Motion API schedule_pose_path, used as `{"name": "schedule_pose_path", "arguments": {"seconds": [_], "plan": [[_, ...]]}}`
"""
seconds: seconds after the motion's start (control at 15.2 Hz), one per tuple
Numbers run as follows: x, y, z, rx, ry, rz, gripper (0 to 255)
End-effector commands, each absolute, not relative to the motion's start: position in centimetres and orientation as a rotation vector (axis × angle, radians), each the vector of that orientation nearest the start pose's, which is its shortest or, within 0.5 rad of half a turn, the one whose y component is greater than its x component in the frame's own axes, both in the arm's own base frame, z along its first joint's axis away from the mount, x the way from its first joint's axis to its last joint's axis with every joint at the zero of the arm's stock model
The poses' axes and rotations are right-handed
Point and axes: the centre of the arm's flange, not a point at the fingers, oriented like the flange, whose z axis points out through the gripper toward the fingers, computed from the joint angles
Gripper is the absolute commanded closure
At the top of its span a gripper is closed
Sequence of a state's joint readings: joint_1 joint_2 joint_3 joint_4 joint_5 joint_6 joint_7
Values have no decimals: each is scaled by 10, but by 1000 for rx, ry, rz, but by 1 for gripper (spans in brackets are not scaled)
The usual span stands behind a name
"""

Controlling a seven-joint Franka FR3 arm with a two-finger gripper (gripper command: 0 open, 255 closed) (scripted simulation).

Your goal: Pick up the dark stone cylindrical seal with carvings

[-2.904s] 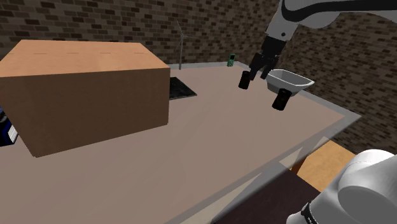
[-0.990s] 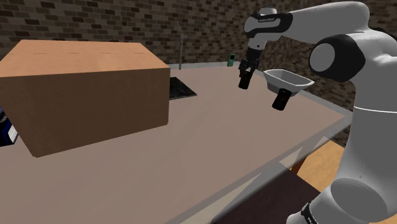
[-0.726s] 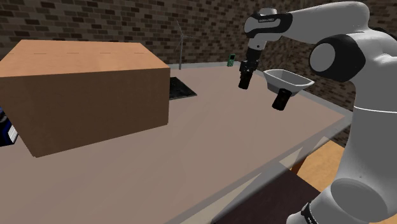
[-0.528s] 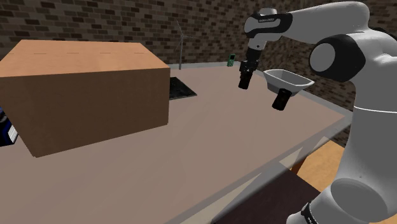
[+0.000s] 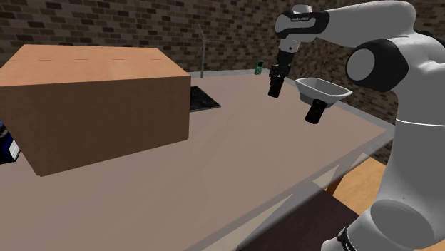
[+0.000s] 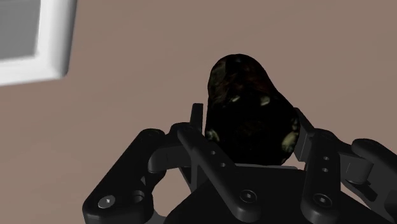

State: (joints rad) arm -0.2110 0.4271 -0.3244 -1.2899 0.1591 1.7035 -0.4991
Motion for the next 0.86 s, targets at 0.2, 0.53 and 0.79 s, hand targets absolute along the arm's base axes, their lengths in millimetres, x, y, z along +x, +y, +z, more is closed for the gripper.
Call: {"name": "schedule_pose_path", "arguments": {"seconds": [0.2, 0.53, 0.79], "plan": [[614, -297, 542, -3123, 45, -30, 255], [614, -297, 568, -3123, 45, -30, 255], [614, -297, 580, -3123, 45, -30, 255]]}}
